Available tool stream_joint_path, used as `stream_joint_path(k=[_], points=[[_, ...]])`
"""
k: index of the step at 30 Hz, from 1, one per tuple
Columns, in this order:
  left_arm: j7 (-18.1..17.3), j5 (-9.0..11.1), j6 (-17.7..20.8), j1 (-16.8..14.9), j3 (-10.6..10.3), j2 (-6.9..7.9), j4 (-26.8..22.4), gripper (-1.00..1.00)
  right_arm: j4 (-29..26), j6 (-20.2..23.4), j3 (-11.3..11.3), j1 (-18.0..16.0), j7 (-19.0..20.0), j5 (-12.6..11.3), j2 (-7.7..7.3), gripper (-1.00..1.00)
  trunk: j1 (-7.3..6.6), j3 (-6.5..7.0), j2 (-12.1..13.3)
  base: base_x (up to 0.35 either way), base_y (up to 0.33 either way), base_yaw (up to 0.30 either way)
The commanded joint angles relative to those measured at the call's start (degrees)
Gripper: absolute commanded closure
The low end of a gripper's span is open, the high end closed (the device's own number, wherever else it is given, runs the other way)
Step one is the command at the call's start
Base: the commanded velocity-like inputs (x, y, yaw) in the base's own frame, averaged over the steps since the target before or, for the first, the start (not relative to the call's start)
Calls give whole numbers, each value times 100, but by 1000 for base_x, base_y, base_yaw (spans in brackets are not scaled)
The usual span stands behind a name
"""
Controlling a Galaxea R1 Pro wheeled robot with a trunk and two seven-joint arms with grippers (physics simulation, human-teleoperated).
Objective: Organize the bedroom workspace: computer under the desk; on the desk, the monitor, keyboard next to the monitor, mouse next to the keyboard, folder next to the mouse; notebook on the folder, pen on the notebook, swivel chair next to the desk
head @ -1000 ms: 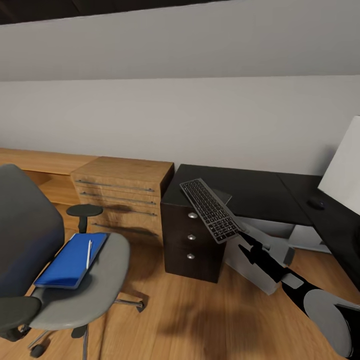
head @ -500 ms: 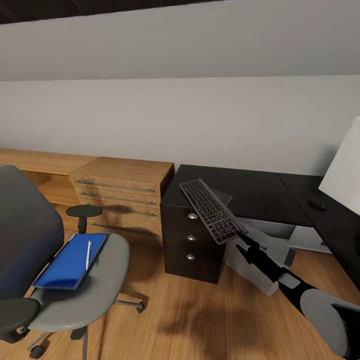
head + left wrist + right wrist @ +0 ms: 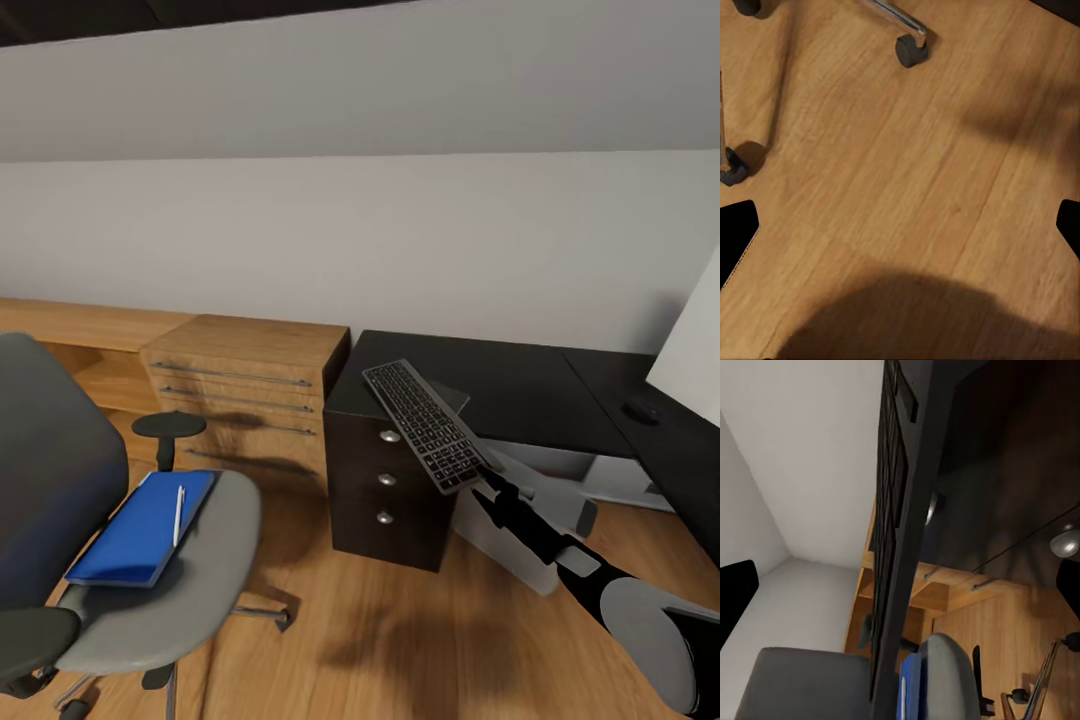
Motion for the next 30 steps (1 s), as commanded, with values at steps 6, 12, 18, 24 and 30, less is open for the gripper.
stream_joint_path(k=[6,12,18,24,30], points=[[48,20,-21,-3,-47,0,3,-100,6,53,-45,-3,12,12,-8,-100,1,-5,-2,57,44,0],[48,20,-21,-2,-47,0,3,-100,5,51,-45,-4,12,12,-3,-100,1,-5,-2,9,7,0],[48,20,-21,-4,-47,0,3,-100,5,51,-45,-5,9,12,-2,-100,1,-5,-2,1,1,0],[48,20,-21,-2,-47,0,3,-100,5,42,-45,-5,4,12,-2,-100,1,-5,-2,0,0,0],[48,20,-21,-3,-47,-1,3,-100,5,22,-45,-5,-103,9,-6,-100,1,-5,-2,0,0,0]])
